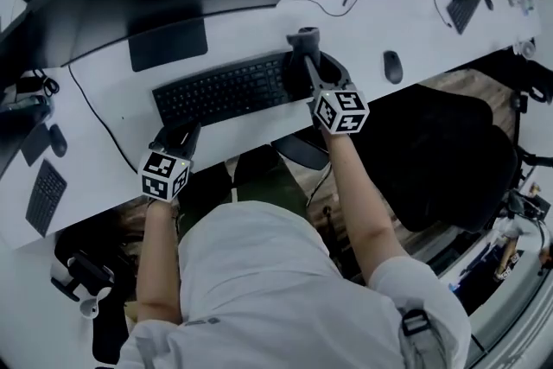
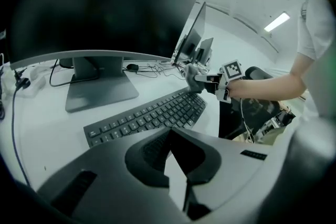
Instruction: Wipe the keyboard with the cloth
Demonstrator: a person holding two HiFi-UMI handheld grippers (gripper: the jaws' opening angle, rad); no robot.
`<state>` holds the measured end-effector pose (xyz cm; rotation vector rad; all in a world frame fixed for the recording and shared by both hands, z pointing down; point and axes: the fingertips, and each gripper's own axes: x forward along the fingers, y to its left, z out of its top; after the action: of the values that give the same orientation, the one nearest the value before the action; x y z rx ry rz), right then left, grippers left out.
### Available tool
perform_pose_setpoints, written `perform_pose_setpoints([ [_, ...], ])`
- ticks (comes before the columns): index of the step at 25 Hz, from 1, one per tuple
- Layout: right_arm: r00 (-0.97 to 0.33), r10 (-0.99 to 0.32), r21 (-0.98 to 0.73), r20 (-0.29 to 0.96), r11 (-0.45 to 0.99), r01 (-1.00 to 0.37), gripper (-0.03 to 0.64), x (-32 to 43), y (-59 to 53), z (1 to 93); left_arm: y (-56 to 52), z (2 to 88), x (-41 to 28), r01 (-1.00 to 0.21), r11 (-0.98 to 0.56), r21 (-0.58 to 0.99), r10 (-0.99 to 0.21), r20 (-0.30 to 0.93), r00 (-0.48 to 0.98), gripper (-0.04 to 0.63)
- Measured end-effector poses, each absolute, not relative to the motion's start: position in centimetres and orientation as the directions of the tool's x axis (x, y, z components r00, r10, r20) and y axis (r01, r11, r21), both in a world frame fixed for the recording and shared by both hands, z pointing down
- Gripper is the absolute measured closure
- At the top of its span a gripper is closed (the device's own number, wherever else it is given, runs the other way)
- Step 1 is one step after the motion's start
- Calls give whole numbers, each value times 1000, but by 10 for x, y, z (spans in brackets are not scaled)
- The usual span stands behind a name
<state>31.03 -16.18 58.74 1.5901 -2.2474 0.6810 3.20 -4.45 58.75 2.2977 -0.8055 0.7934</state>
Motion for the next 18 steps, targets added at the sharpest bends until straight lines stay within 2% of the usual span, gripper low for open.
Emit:
perform_pose_setpoints([
  [9, -401, -724, -39, 562, 461, -887, 508, 295, -173, 615, -26, 597, 30, -794, -513, 326, -409, 721, 560, 595],
  [18, -393, -714, 9, 580, 488, -873, 505, 290, -170, 622, -10, 603, 25, -822, -460, 336, -421, 733, 535, 595],
])
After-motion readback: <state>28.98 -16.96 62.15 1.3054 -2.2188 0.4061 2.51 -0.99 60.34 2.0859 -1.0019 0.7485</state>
